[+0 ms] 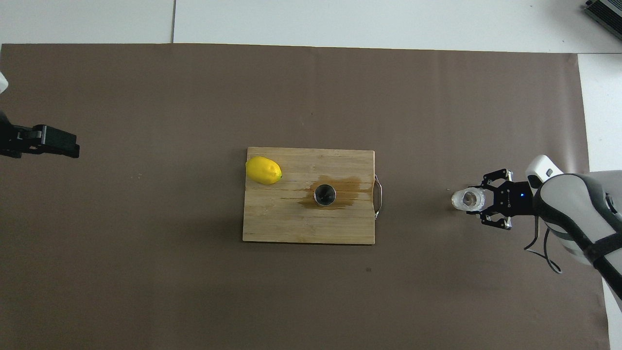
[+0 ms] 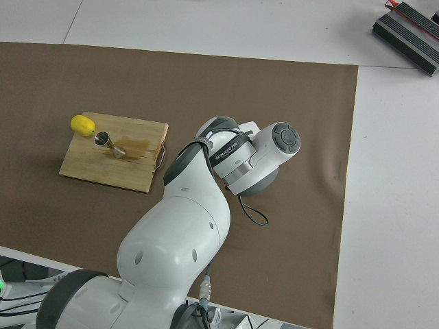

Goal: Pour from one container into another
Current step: 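Reach the right gripper to the small white cup and grasp it, then lift the white cup with the right gripper toward the metal cup, then tilt the white cup over the metal cup with the right gripper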

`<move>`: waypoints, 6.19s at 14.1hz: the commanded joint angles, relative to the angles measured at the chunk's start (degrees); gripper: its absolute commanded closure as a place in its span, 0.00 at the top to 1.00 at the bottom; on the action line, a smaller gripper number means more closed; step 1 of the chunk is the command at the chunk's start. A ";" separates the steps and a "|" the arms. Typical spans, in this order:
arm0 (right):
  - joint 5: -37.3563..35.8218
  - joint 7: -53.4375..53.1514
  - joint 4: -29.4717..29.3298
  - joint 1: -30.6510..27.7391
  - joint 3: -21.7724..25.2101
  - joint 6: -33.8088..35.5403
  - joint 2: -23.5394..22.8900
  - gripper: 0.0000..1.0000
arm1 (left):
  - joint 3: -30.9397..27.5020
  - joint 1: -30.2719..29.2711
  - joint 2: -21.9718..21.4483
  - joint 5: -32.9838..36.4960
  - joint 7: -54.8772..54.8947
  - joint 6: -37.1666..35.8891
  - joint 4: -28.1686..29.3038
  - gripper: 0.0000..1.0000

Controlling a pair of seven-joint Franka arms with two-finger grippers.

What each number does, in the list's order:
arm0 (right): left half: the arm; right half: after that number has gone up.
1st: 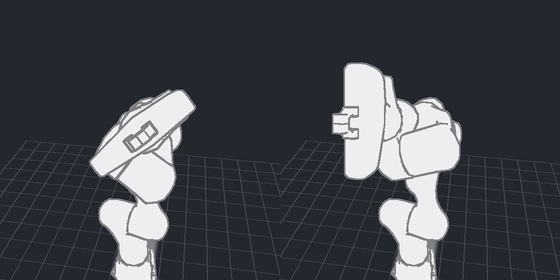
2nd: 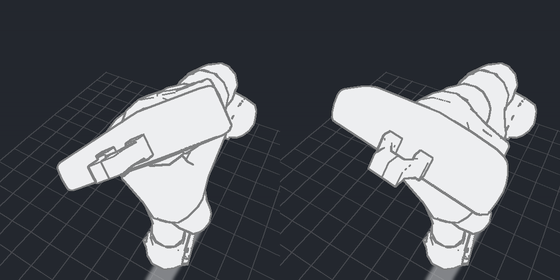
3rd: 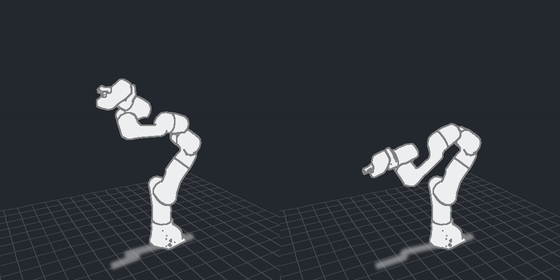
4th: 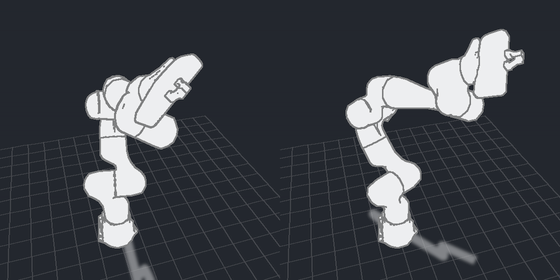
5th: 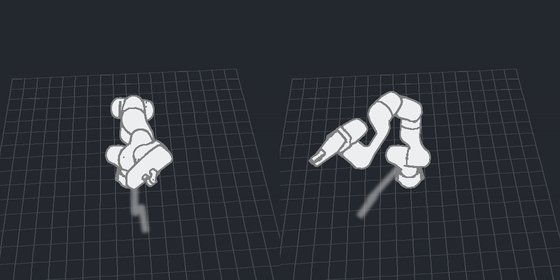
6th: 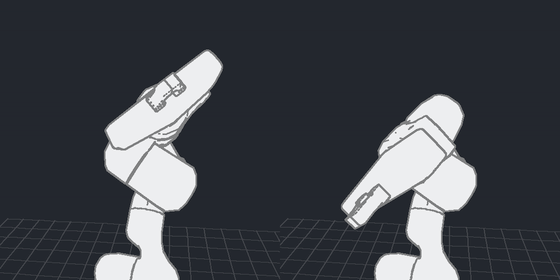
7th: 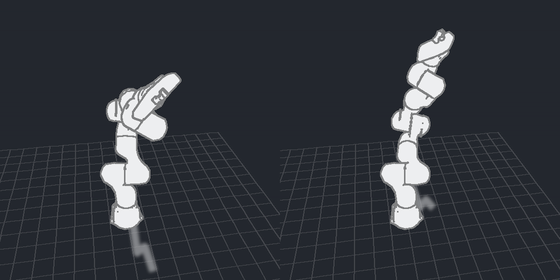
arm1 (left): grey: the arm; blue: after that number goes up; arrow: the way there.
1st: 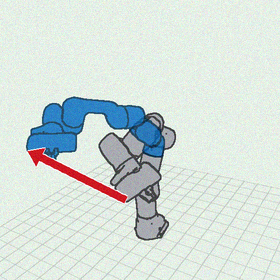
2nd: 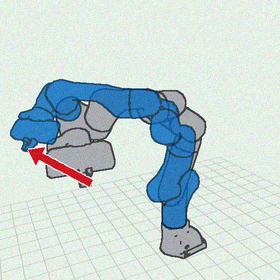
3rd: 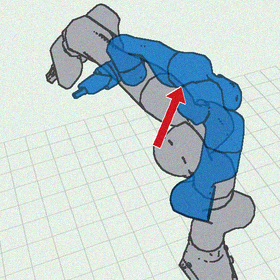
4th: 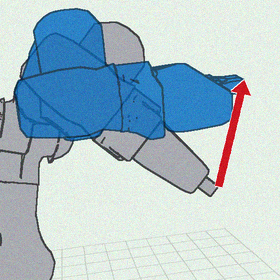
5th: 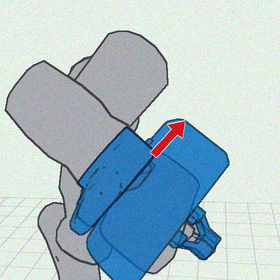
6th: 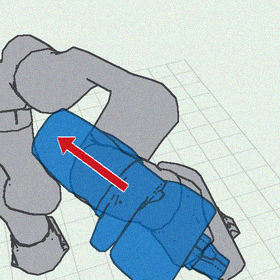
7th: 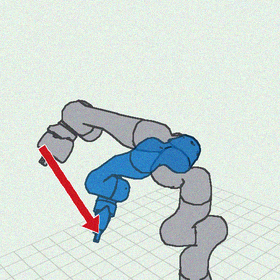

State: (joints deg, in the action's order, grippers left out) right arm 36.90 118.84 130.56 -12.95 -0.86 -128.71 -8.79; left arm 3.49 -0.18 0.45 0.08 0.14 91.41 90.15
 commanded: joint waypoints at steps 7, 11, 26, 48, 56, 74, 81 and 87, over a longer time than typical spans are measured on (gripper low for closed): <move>3.70 1.40 -0.39 0.46 -0.73 0.31 0.36 0.00 | 0.46 0.09 -1.85 -0.25 0.91 0.26 1.87 1.00; 5.11 -0.79 -1.70 3.18 -0.64 0.48 1.14 0.00 | -0.06 0.00 -2.03 -2.89 1.00 0.79 1.79 1.00; -3.92 -35.66 -11.98 20.14 -0.81 0.92 4.31 0.00 | 0.29 -0.17 -3.44 0.19 1.97 -0.79 1.26 1.00; -46.46 -69.18 -21.66 42.99 -0.90 5.93 2.29 0.00 | 0.29 0.18 -2.82 0.27 1.26 -0.35 1.26 1.00; -57.19 -72.94 -20.43 45.73 -0.90 6.19 3.08 0.00 | 0.29 0.18 -2.73 0.27 1.18 -0.26 1.26 1.00; -73.72 -85.26 -16.65 50.65 -0.90 7.34 5.54 0.00 | 0.38 0.18 -2.64 0.27 1.09 -0.09 1.17 1.00; -80.31 -90.01 -13.84 52.23 -0.90 7.34 5.46 0.00 | 0.38 0.18 -2.64 0.19 1.00 0.00 1.17 1.00; -83.12 -90.10 -13.84 52.58 -1.08 7.69 5.36 0.00 | 0.38 0.18 -2.56 0.19 1.00 0.00 1.17 1.00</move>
State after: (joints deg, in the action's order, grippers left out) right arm -43.91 30.23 115.92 39.41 -1.74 -121.62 -4.26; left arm 3.92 -0.33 -1.88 -0.74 1.45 91.09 90.78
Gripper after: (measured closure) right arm 0.537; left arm 0.000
